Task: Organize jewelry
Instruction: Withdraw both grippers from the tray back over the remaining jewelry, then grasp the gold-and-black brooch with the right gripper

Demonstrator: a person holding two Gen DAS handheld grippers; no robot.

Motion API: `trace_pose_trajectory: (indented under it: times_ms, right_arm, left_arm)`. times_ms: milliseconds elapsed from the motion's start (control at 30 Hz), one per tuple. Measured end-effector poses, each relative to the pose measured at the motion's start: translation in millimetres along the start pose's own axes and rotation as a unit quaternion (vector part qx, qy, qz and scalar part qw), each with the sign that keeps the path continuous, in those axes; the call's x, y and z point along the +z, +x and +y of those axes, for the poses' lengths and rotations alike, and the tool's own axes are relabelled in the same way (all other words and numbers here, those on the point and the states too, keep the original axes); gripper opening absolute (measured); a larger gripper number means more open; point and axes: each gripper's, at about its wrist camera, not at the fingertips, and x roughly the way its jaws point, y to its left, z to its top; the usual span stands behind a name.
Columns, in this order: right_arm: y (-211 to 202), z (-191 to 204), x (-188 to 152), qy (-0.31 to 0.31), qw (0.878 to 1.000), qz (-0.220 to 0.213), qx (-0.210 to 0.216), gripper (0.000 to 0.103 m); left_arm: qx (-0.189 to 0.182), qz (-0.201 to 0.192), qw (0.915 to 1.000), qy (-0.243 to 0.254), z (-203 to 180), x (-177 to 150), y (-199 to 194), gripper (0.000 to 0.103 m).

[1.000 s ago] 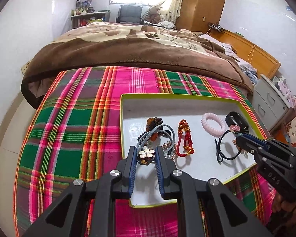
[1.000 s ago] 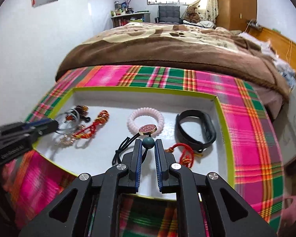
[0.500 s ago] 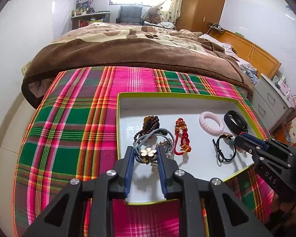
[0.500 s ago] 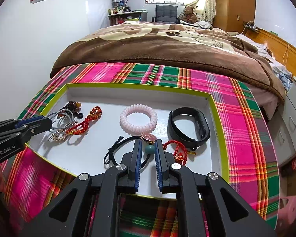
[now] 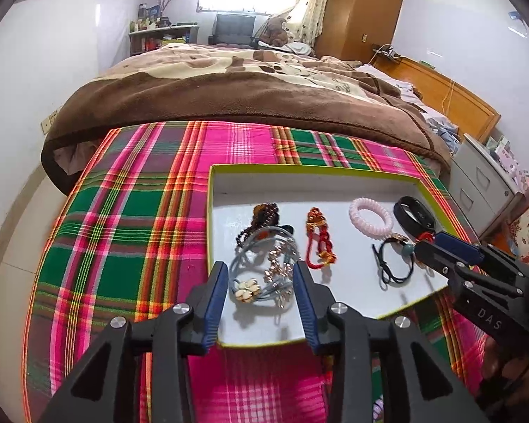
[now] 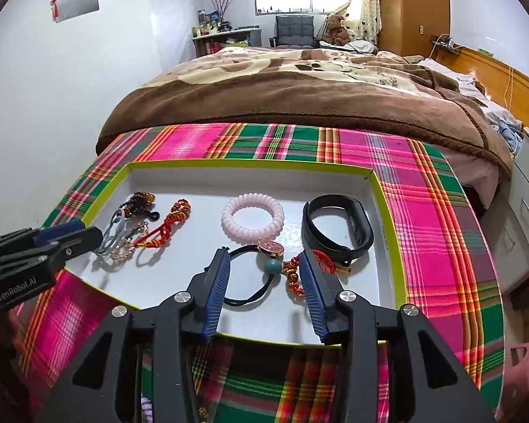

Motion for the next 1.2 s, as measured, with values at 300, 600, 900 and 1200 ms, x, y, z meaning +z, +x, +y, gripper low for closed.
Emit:
trace_pose_trajectory:
  times_ms: [300,600,900,1200]
  right_arm:
    - [-21.6,2.6,-7.2,0.008,1.0,-0.015,0.009,0.042]
    - [-53.2,2.7,-23.8,0.016,0.999,-0.03,0.015,0.043]
    - [-73.5,-2.7,-58.6,0.016,0.999,-0.013,0.033,0.043]
    - [-66.2,12.4,-80.6,0.013,0.998,0.014,0.062,0.043]
  left_arm:
    - [-0.004,-0.013,0.9999,-0.006,-3.4,-12.9,-25.0,0.04]
    - [-0.008,-0.029,0.9995,-0.005,-6.8,-37.5,-58.9,0.04]
    - [-0.025,-0.033,0.999,-0.014,-3.9,-72.6,-81.5,0.04]
    - [-0.022,-0.018,0.9994,-0.018,-1.5,-98.1,-83.1,0.04]
